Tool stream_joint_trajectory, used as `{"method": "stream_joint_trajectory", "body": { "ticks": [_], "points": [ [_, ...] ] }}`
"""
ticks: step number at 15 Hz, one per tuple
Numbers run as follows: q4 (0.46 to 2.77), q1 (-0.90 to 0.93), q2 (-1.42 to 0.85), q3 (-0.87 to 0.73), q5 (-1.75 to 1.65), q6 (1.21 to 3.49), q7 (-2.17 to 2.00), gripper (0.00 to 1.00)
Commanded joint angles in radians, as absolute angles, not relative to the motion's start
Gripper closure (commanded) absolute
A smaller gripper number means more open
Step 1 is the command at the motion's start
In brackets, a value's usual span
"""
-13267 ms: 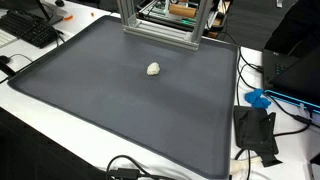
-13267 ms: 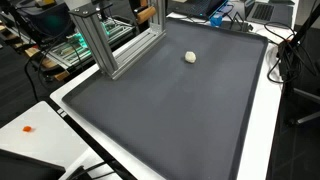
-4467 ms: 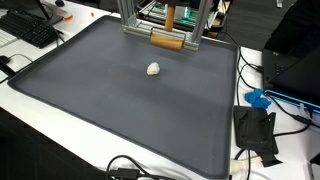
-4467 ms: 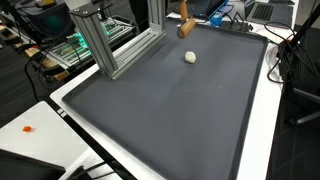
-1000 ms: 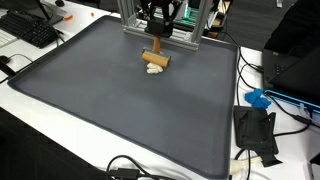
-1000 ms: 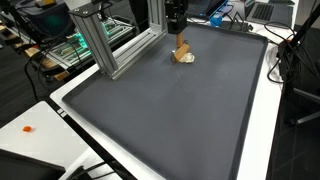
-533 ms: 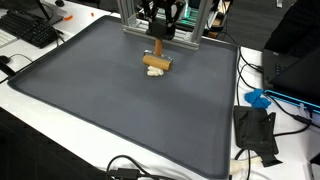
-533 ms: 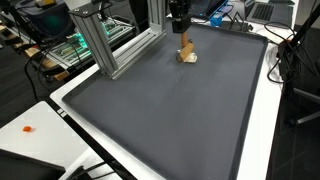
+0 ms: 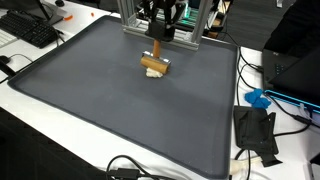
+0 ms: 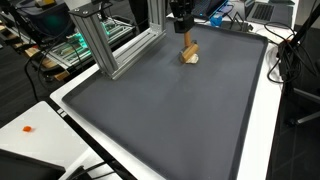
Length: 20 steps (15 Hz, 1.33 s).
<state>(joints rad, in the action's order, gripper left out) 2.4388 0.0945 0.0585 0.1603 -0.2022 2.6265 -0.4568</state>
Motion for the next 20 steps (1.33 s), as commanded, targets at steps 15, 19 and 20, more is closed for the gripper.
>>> {"method": "stream_joint_trajectory", "body": {
  "ticks": [15, 19, 20],
  "points": [
    [2.359, 0.120, -0.055, 0.151, -0.298, 2.599, -0.970, 0.78],
    [2.339, 0.126, -0.053, 0.155, -0.191, 2.536, -0.905, 0.78],
    [2.333, 0.127, -0.053, 0.156, -0.177, 2.521, -0.896, 0.78]
  ]
}}
